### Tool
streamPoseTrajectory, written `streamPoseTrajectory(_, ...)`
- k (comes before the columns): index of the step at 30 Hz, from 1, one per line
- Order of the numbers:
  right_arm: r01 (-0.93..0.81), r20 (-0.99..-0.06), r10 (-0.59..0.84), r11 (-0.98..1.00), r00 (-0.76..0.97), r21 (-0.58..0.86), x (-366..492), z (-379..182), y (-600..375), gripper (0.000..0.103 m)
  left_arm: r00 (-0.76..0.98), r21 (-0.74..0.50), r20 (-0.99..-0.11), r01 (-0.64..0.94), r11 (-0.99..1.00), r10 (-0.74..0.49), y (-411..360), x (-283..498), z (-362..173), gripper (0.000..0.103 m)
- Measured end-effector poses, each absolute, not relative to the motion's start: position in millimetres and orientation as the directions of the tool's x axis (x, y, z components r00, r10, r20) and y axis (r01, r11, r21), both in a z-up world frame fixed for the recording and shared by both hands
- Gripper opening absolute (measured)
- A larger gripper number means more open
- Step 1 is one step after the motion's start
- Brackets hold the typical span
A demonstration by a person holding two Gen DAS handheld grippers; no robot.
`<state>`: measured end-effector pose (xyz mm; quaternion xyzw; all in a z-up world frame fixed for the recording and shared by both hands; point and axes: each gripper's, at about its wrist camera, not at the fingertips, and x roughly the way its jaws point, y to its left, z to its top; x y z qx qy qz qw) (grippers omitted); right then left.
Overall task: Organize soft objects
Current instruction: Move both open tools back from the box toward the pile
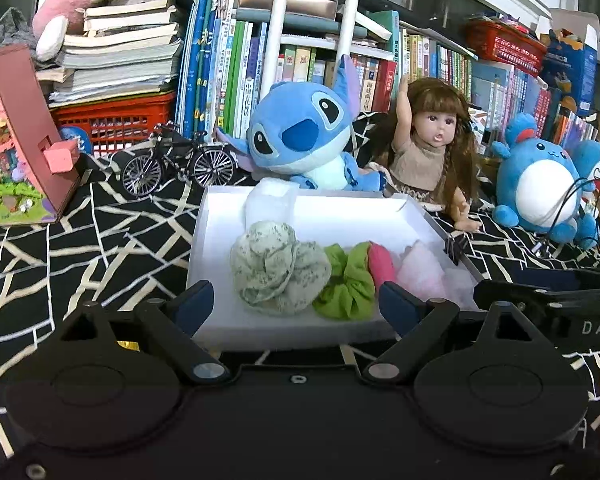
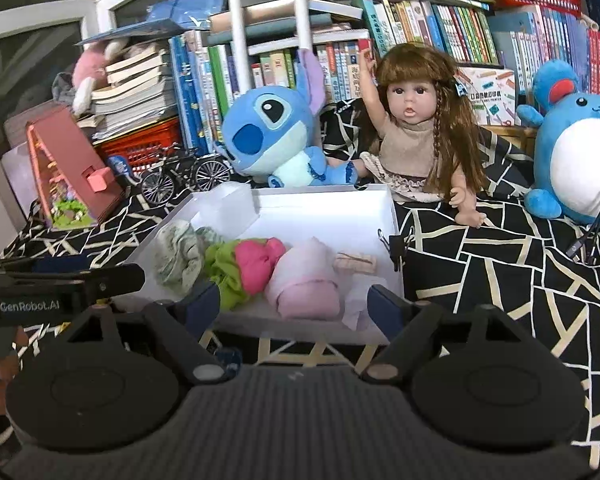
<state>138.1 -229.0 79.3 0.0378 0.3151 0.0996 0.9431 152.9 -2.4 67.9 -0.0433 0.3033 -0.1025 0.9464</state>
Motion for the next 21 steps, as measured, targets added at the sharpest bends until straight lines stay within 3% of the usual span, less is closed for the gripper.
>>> streamPoseTrajectory(21, -0.241, -0.527, 0.203, 0.971, 0.825, -0.003, 65.6, 64.7, -212.6, 0.099, 0.813, -0.156, -0.538, 0.163, 0.974, -0.222, 13.0, 75.6, 50.5, 0.089)
